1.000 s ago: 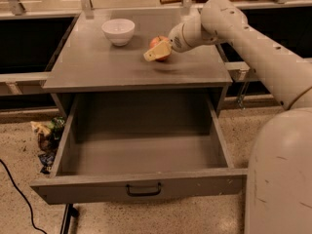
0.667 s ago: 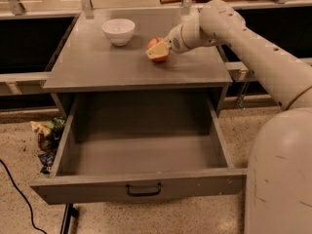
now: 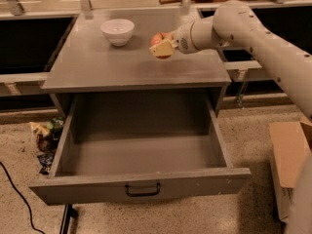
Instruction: Place apple into top drawer
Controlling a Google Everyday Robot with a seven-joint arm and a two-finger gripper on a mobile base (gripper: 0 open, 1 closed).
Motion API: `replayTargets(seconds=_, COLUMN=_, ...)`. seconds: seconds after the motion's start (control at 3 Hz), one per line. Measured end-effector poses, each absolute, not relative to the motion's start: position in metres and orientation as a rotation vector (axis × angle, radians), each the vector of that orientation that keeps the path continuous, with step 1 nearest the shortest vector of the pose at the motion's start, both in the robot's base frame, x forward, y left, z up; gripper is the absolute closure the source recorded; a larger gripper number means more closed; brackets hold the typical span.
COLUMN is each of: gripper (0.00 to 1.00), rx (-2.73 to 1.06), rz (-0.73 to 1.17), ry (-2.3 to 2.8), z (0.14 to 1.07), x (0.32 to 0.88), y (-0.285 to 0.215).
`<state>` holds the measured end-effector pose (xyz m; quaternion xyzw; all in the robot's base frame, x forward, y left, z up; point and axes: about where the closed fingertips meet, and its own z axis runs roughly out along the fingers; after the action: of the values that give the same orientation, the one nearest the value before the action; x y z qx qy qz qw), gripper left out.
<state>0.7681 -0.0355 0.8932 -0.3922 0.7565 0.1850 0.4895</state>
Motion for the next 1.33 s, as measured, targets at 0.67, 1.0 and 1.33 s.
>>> replayTargets(seconds=0.67, gripper=1.00, rx=-1.009, rz=0.497, ry=1.714, z=0.930, x=0.716, y=-0.052)
replayTargets(seconds=1.0, gripper=1.00, rx=-1.126, rz=0.499, ry=1.693, z=0.919, x=0.698, y=-0.033)
replayTargets(seconds=1.33, gripper=1.00, rx=-1.294, rz=0.524, ry=1.641, z=0.900, x=0.650, y=-0.001)
